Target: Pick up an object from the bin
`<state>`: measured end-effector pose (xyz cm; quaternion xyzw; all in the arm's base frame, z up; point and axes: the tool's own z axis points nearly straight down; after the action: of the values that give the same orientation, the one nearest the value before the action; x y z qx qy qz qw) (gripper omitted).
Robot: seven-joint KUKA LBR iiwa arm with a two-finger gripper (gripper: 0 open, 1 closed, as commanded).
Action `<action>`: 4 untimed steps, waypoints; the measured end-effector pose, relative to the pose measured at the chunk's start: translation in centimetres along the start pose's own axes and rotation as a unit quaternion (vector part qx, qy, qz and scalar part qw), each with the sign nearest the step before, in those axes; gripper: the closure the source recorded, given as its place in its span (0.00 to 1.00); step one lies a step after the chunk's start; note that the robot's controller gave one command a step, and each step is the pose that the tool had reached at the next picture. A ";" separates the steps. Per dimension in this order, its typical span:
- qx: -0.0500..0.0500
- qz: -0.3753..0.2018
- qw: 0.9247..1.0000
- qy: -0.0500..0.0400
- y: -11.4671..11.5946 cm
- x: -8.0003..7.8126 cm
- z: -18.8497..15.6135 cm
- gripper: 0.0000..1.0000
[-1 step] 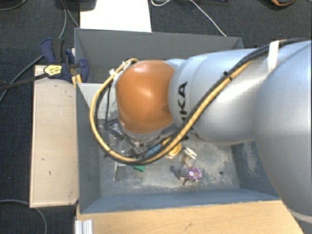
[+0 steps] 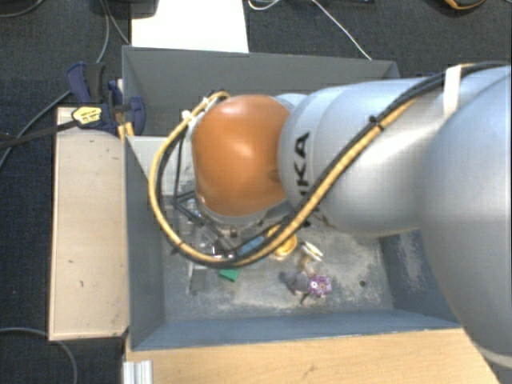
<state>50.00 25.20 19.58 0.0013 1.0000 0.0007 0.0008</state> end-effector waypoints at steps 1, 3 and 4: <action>0.000 -0.110 0.994 0.001 -6.2 -4.5 9.2 0.00; 0.000 -0.180 0.984 -0.002 -11.9 -6.9 12.4 0.00; 0.001 -0.069 0.998 0.000 -13.1 -4.9 12.6 0.00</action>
Offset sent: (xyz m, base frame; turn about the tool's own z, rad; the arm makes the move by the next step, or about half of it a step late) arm 0.0483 -0.1283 -0.1258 -0.1438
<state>54.87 12.10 6.97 -0.0679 0.9977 -0.0001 0.0009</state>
